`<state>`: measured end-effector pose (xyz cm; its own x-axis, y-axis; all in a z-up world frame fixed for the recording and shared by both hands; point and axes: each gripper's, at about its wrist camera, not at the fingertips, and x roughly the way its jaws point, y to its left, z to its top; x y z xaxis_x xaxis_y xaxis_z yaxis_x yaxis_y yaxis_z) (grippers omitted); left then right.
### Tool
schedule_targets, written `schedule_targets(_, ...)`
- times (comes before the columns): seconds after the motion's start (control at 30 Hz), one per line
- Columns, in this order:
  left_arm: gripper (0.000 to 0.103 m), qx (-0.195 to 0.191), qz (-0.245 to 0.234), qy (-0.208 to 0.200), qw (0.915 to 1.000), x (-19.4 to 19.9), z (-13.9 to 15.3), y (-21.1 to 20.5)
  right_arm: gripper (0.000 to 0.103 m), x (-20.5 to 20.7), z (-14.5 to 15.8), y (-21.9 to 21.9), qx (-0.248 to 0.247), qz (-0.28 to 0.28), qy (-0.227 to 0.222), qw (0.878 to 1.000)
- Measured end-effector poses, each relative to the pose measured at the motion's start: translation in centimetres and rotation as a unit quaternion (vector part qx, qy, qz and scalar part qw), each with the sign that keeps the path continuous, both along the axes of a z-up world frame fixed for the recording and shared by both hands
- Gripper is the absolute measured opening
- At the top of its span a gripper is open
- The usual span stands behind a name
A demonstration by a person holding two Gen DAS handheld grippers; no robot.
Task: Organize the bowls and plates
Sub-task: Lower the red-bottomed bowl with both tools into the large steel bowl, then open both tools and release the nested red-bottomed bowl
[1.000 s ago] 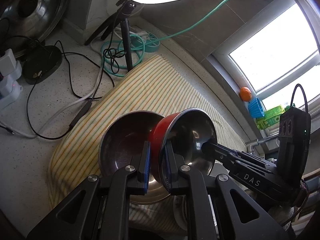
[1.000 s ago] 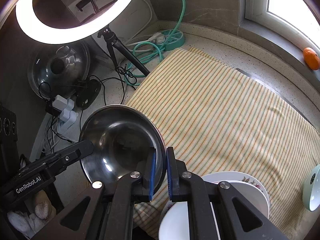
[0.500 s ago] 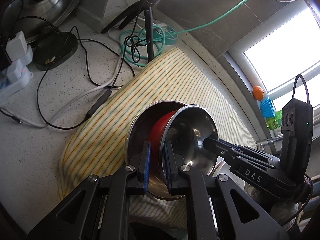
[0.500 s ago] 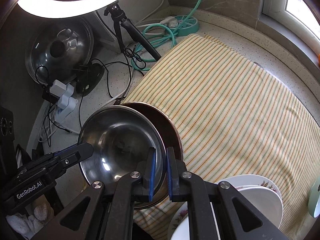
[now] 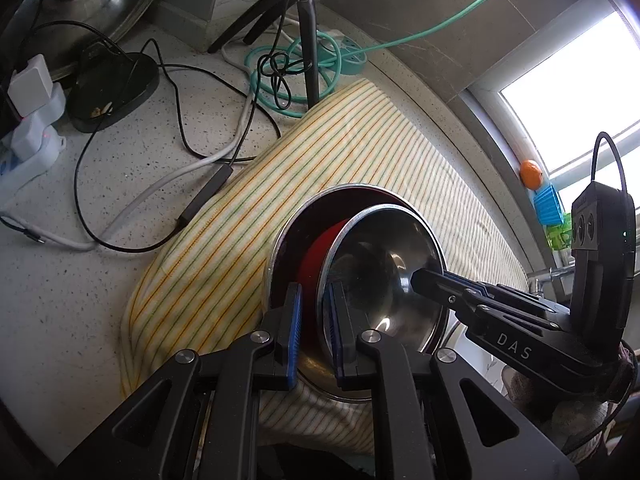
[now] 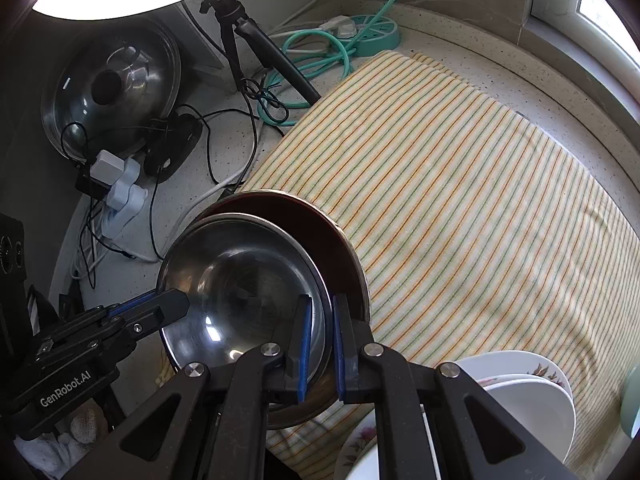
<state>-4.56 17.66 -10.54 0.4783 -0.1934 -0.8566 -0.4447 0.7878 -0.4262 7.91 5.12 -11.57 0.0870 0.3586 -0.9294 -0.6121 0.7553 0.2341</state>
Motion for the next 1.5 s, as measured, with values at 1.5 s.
schedule_targets(1.5,0.012,0.037,-0.011,-0.024,0.999,-0.2,2.8,-0.7,0.012,-0.1,1.2,-1.0,0.018,0.0,-0.013,1.0)
